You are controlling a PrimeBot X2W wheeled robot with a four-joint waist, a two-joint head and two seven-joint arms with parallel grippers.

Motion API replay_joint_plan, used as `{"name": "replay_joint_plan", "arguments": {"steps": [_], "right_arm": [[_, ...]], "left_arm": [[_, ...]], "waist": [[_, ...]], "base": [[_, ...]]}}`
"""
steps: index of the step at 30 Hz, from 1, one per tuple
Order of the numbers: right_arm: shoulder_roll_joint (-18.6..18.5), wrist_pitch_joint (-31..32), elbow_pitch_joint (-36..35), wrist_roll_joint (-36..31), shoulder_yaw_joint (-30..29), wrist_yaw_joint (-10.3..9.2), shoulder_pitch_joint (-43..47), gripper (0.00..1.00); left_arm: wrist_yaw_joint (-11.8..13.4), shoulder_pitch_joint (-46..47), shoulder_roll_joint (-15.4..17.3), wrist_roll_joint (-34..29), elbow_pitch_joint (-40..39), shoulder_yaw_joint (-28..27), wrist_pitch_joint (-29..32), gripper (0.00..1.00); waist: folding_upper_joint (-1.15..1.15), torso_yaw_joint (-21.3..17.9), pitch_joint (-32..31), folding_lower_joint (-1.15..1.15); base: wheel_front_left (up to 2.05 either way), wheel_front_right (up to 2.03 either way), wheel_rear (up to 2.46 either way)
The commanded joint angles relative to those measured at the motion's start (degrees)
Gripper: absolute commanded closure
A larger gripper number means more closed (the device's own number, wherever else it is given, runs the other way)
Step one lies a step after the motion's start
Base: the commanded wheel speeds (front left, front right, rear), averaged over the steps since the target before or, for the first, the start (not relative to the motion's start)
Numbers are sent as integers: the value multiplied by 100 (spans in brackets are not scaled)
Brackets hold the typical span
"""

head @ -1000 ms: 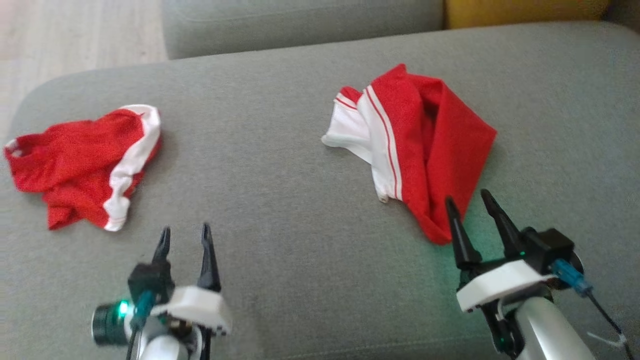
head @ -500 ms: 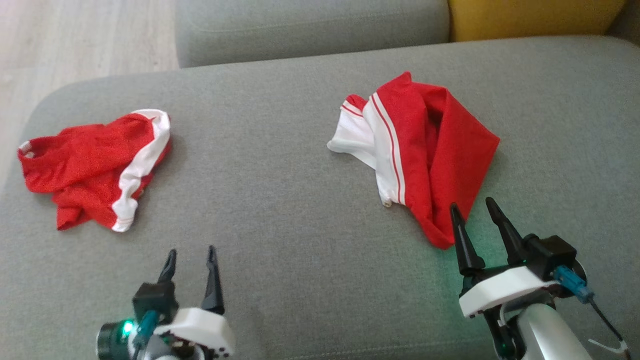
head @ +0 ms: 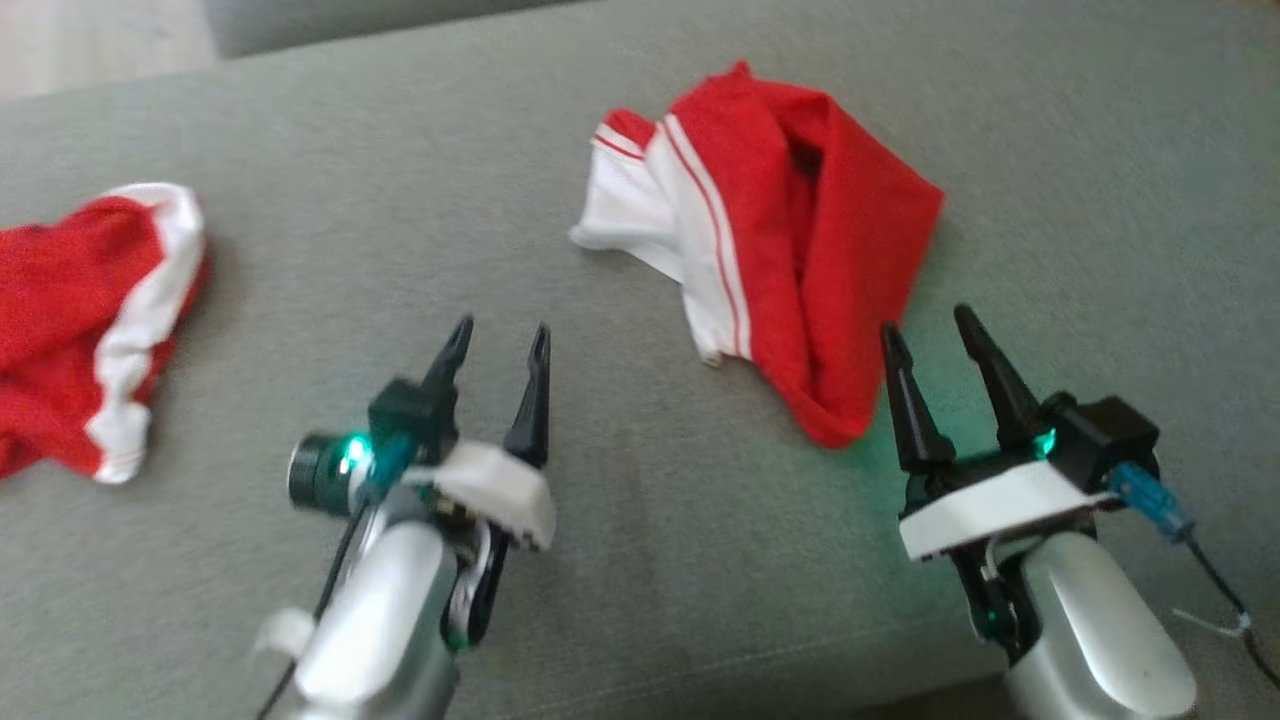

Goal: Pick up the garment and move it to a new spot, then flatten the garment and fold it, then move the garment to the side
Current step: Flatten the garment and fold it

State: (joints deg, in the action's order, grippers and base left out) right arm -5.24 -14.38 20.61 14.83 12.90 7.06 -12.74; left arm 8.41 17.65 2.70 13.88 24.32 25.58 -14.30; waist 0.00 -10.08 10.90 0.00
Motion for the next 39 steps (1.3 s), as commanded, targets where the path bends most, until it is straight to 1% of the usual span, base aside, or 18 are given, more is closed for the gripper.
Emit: {"name": "replay_joint_plan", "arguments": {"steps": [1, 7, 13, 18, 25, 26, 27, 28, 29, 30, 34, 39], "right_arm": [[-28, -62, -229, 65, 163, 43, -196, 0], [8, -62, -358, 176, 272, 43, -367, 0], [33, -62, -386, 252, 368, 43, -495, 0], [25, -62, -381, 281, 343, 43, -537, 0], [46, -62, -389, 289, 357, 43, -618, 0], [51, -62, -387, 291, 358, 43, -628, 0], [51, -62, -387, 291, 358, 43, -628, 0], [57, -62, -384, 301, 360, 43, -635, 0], [63, -62, -378, 318, 352, 43, -641, 0], [68, -62, -371, 325, 339, 43, -648, 0], [73, -62, -331, 319, 260, 43, -659, 0], [58, -62, -258, 277, 103, 43, -571, 0]], "left_arm": [[-28, 458, 19, 42, 34, -77, -70, 0], [-95, 1318, 19, 24, 722, 43, -70, 0], [-131, 1810, 18, 37, 1321, -180, -70, 0], [-198, 1973, 18, 52, 1584, -360, -70, 0], [-207, 2126, 18, -37, 1541, -548, -70, 0], [-217, 2135, 18, -43, 1531, -554, -70, 6], [-217, 2135, 18, -43, 1531, -554, -70, 6], [-232, 2148, 18, -36, 1536, -553, -70, 55], [-243, 2168, 18, -26, 1544, -550, -70, 90], [-254, 2191, 18, -25, 1545, -541, -70, 100], [-308, 2256, 18, -12, 1430, -495, -70, 100], [-326, 2427, 18, -14, 791, -482, -70, 100]], "waist": [[0, -351, 335, 0], [0, -733, 704, 0], [0, -1040, 966, 0], [0, -1146, 1082, 0], [0, -1183, 1228, 0], [0, -1181, 1240, 0], [0, -1181, 1240, 0], [0, -1176, 1250, 0], [0, -1167, 1253, 0], [0, -1154, 1250, 0], [0, -1076, 1172, 0], [0, -846, 853, 0]], "base": [[0, 0, 0], [0, 0, 0], [0, 0, 0], [0, 0, 0], [0, 0, 0], [0, 0, 0], [0, 0, 0], [0, 0, 0], [0, 0, 0], [0, 0, 0], [0, 0, 0], [0, 0, 0]]}}
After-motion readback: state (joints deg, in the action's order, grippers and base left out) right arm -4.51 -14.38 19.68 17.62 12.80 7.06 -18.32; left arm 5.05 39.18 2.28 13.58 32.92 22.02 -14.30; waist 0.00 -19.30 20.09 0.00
